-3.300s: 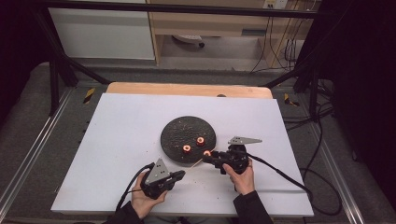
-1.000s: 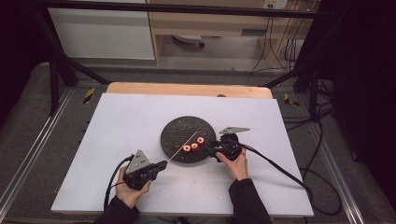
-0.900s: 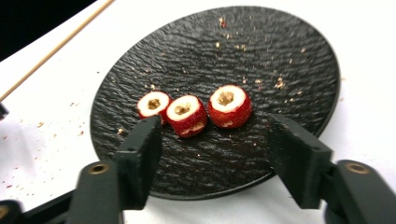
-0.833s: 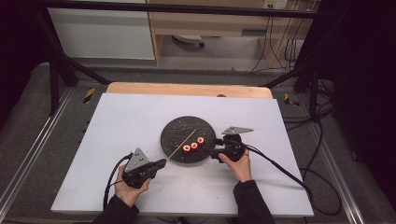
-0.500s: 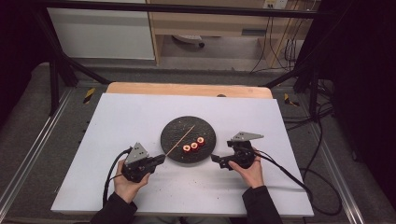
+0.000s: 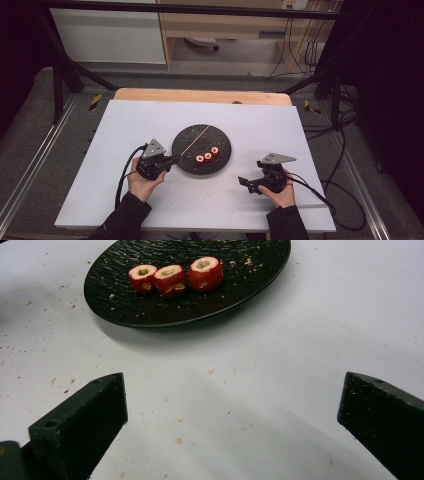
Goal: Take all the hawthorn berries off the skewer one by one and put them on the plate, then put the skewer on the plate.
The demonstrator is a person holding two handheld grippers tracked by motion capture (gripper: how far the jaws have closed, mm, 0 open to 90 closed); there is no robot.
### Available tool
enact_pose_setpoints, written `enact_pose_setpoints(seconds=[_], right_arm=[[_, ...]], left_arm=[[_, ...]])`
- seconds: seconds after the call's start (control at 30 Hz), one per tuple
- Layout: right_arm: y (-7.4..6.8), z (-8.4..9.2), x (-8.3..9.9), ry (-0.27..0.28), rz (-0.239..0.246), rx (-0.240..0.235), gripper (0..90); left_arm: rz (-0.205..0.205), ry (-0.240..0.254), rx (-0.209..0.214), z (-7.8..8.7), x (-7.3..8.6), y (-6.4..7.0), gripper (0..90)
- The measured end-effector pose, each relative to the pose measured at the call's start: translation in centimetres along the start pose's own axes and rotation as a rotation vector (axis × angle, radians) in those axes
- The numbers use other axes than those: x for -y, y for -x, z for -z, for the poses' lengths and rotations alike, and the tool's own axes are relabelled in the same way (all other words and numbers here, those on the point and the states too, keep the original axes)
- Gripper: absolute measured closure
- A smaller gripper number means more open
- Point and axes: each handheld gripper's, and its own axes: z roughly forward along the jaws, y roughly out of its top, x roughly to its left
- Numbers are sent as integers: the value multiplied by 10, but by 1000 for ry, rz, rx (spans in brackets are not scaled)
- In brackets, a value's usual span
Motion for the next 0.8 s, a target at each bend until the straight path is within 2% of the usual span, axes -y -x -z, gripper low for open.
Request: enact_pose_setpoints(seconds=[0.17,0.47,0.8], right_arm=[[0,3,5,-14,-3,0,7],[0,3,8,-21,0,-1,7],[0,6,9,-11,0,-5,8]], left_arm=[[6,-22,-8,-11,-7,-1,883],[11,-58,-51,-35,-19,-5,883],[5,-118,-89,-66,-22,0,883]])
